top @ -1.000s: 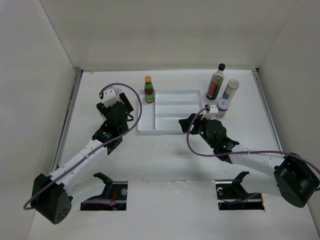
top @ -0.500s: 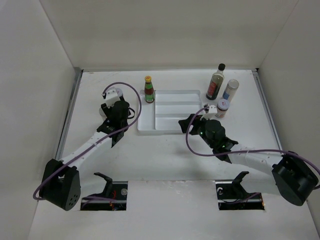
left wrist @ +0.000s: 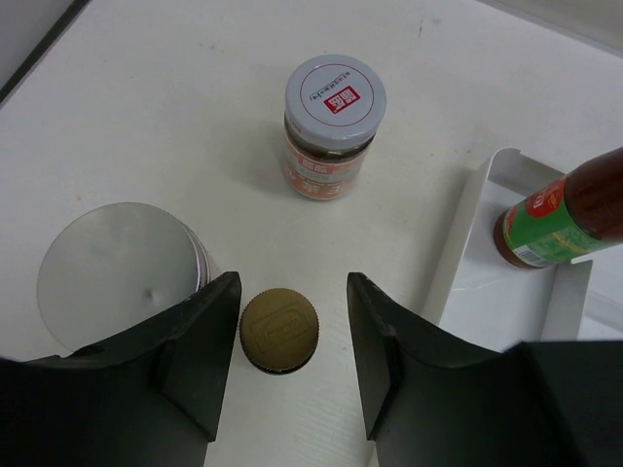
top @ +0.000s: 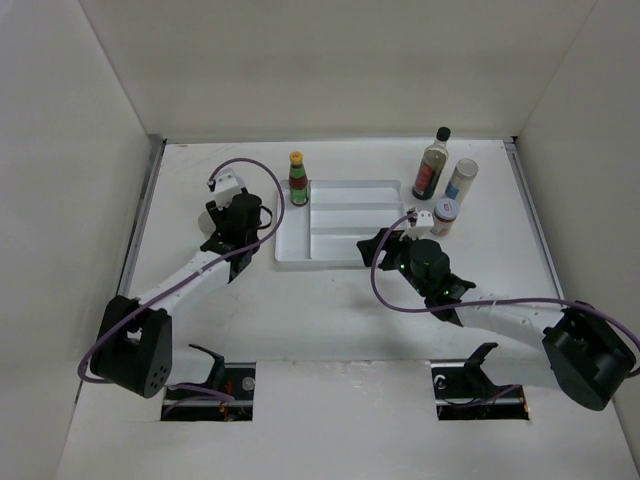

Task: Organize the condiment bottles

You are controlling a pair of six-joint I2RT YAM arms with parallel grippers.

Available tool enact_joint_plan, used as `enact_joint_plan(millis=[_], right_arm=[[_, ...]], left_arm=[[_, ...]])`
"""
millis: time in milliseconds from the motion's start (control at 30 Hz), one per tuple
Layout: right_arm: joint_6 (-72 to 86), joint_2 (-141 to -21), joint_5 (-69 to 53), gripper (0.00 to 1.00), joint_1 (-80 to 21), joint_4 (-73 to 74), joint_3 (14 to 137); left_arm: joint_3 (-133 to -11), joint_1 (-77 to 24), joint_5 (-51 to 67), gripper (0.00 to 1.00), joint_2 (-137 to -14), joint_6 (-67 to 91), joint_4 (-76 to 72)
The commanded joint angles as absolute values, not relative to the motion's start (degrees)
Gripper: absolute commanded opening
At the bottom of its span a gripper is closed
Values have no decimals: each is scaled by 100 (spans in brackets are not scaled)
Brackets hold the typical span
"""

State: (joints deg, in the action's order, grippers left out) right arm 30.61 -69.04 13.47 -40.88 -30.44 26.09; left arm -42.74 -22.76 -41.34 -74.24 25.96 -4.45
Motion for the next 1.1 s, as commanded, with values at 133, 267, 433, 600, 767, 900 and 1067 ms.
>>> enact_joint_plan(millis=[133, 267, 433, 600, 767, 900, 1067], right_arm=[[2988, -6855, 1380, 75, -4082, -3322, 2707], [2988, -6838, 1380, 75, -4082, -3252, 2725], [2997, -6891, 1389, 75, -4082, -3243, 2725], [2997, -6926, 1389, 75, -4082, -3252, 2733], [2997, -6961, 1389, 75, -4082, -3305, 2725], [2988, -6917, 1389, 75, -4082, -3296, 2725], [2988, -6865, 1389, 75, -4082, -3252, 2716]], left_arm=[[-4518, -2210, -4140, 38, -7567, 2584, -844], [-4456, -2245, -4131, 30, -7471, 2575, -888], [-4430, -2350, -4140, 22, -7032, 2558, -853], [-4675, -2666, -4244, 20, -6549, 2400, -808], [-5150, -3229, -4517, 20, -6784, 2066, -1010], [-5518, -3449, -4430, 20, -7504, 1995, -1432], [-6142, -3406, -4210, 20, -8462, 1960, -1678]])
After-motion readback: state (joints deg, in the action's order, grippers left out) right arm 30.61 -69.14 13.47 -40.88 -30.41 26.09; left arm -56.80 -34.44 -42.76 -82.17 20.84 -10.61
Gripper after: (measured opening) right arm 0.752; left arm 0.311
